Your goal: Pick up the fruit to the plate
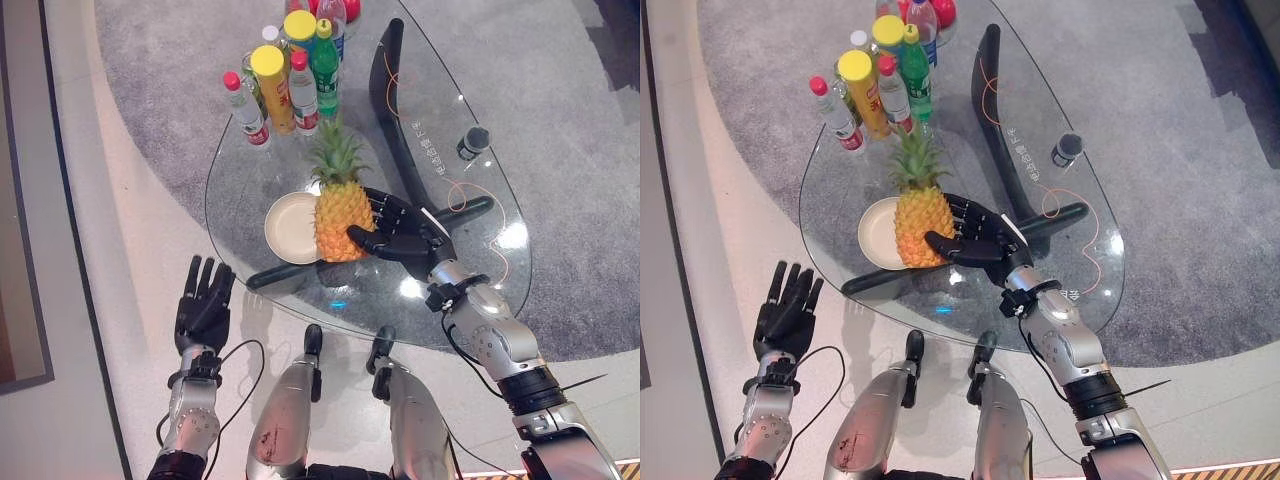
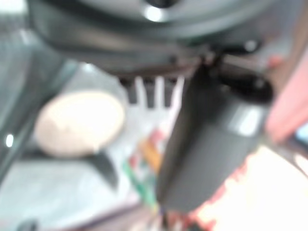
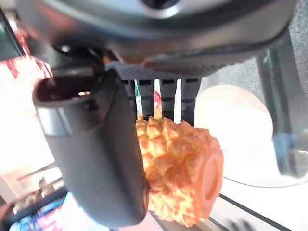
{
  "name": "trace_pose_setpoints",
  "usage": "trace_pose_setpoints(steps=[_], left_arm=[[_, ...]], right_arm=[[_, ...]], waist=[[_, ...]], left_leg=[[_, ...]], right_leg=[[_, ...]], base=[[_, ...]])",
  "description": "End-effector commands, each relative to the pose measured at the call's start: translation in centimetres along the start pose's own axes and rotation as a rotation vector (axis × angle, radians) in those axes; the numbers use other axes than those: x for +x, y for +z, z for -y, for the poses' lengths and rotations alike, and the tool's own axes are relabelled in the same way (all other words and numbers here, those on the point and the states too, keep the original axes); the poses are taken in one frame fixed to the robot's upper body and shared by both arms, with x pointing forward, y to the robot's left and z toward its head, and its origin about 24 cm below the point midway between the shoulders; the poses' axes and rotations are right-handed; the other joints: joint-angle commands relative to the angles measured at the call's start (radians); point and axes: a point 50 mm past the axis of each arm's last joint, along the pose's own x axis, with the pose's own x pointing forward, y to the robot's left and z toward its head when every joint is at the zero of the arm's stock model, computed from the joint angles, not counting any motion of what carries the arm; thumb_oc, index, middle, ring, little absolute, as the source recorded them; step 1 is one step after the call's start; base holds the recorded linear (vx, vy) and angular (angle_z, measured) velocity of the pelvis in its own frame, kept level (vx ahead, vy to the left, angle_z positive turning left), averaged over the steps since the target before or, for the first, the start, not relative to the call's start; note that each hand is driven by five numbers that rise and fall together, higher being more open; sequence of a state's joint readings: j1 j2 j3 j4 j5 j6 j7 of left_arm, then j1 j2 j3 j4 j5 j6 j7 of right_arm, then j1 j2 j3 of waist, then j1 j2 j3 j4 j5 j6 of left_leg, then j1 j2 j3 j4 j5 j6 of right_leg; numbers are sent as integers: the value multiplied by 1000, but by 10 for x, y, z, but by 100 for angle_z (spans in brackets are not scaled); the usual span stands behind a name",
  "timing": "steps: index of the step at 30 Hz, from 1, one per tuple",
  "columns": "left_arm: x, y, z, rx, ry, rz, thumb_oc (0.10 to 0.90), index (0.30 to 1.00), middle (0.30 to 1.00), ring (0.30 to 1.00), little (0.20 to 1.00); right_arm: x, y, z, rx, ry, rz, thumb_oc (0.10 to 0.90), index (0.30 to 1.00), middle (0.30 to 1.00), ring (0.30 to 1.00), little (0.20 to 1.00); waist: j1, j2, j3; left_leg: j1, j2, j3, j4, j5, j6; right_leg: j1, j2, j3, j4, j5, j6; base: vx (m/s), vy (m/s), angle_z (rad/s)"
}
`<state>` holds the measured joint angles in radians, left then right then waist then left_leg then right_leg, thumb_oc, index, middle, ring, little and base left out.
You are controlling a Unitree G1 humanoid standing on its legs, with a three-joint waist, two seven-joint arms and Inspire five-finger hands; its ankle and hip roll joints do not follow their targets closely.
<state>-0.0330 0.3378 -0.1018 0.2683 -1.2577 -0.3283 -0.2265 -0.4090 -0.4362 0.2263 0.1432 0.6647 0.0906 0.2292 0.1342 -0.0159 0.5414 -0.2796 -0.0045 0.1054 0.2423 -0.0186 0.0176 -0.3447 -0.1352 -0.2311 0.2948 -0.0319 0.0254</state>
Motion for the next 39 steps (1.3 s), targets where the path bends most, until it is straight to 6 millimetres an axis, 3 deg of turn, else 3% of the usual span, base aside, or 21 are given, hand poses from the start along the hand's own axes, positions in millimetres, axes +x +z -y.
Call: trace_pose_setpoints(steps=[1,6,11,19,28,34,39], left_arm=[[8,25,46,80,-289,39,800,900,900,900,900],[10,28,90,7,-550,-40,800,900,900,900,900],[10,26,109,15,-673,-91,800,900,900,900,900],[9,22,119,78,-770,-181,800,900,900,900,900],[7,15,121,4,-790,-196,800,900,900,900,900],[4,11,122,7,-799,-209,800,900,900,900,900],[3,10,122,-3,-779,-200,800,900,900,900,900]], right_arm=[[-2,74,-42,-127,264,361,100,300,300,300,200],[-7,62,-47,-189,320,304,100,300,300,300,200],[-9,53,-54,-227,376,273,100,300,300,300,200],[-10,46,-62,-321,474,210,100,300,300,300,200],[-19,27,-85,-488,742,63,100,300,300,300,200],[-20,20,-93,-518,823,24,100,300,300,300,200],[-25,22,-113,-490,985,44,100,300,300,300,200]], waist=[[8,19,-21],[6,21,-21],[6,16,-21],[3,14,-21],[9,5,-21],[19,3,-21],[27,2,-21]], left_leg=[[20,-31,20,43,-43,14],[8,-40,16,56,-50,20],[-13,-51,4,64,-48,22],[-29,-65,-6,69,-48,25],[-54,-80,-22,82,-48,25],[-60,-85,-30,79,-44,25],[-68,-91,-42,78,-40,28]], right_leg=[[77,21,-82,71,-47,8],[79,20,-81,59,-39,10],[67,21,-76,50,-25,11],[54,24,-62,37,-13,16],[32,28,-42,38,-6,20],[28,30,-39,35,-3,20],[18,31,-36,37,1,23]], base=[[-8,-32,11],[-2,-5,1],[-2,-4,1],[-1,17,6],[2,14,1],[0,0,0],[8,3,6]])
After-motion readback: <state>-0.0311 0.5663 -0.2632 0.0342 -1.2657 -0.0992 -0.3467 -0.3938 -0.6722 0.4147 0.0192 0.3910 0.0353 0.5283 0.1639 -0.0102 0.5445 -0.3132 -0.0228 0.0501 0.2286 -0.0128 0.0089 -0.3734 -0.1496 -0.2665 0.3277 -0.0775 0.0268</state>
